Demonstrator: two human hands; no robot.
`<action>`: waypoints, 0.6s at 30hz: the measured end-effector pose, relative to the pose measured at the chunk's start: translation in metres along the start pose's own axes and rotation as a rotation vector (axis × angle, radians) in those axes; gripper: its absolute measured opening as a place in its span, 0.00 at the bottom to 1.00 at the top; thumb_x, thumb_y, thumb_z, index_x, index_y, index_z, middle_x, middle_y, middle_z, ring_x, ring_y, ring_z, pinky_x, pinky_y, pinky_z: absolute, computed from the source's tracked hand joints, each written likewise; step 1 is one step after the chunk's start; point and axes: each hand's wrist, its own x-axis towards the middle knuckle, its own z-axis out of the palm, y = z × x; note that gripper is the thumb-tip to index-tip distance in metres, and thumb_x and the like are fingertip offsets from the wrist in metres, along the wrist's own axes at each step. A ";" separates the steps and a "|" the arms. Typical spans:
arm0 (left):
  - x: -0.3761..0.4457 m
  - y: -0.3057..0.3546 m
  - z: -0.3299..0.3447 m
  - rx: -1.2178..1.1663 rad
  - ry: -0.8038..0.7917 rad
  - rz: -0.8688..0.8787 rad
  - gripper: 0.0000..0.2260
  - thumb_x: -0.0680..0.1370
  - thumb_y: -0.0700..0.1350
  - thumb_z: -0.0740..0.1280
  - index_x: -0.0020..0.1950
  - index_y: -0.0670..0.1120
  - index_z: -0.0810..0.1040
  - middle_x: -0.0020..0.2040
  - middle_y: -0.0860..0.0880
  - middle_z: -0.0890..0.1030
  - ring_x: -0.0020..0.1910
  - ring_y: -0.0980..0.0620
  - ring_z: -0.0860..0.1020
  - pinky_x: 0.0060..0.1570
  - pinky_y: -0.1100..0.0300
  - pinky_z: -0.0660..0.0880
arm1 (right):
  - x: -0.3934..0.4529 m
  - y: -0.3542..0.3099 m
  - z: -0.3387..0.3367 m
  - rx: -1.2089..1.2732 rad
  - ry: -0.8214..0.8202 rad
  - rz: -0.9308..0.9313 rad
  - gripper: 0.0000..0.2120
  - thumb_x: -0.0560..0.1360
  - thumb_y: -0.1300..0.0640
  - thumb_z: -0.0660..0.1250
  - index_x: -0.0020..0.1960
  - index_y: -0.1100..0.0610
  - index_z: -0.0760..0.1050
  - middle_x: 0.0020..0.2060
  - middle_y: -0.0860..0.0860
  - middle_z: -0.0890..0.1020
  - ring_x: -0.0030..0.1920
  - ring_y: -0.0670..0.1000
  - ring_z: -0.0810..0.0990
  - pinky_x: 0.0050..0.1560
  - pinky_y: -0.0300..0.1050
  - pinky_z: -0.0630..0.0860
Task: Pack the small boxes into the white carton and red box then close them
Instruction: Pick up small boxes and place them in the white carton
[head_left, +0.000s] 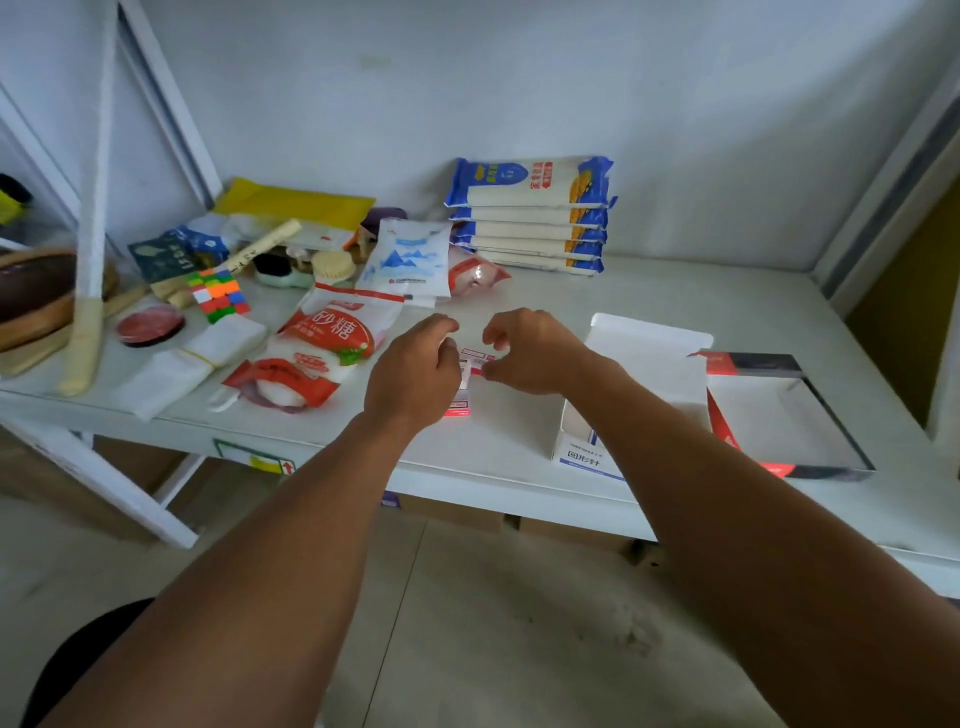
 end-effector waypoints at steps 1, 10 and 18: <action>0.001 -0.003 -0.001 -0.007 0.006 -0.002 0.15 0.81 0.45 0.58 0.66 0.47 0.73 0.65 0.46 0.78 0.58 0.44 0.80 0.51 0.54 0.80 | 0.003 -0.003 0.004 -0.007 -0.002 -0.015 0.23 0.71 0.50 0.72 0.64 0.54 0.74 0.59 0.51 0.79 0.56 0.51 0.76 0.52 0.40 0.71; 0.004 -0.031 -0.012 -0.071 0.028 -0.058 0.15 0.82 0.44 0.57 0.67 0.46 0.73 0.66 0.48 0.77 0.63 0.49 0.75 0.46 0.73 0.65 | 0.028 -0.019 0.031 -0.083 -0.061 -0.045 0.27 0.71 0.48 0.72 0.67 0.53 0.72 0.63 0.50 0.77 0.61 0.53 0.75 0.58 0.46 0.71; 0.000 -0.041 -0.014 -0.086 0.042 -0.056 0.15 0.82 0.44 0.58 0.67 0.46 0.74 0.67 0.47 0.76 0.66 0.48 0.74 0.58 0.62 0.69 | 0.038 -0.022 0.043 -0.115 -0.080 -0.062 0.23 0.72 0.50 0.71 0.65 0.53 0.72 0.60 0.52 0.78 0.56 0.53 0.76 0.53 0.45 0.73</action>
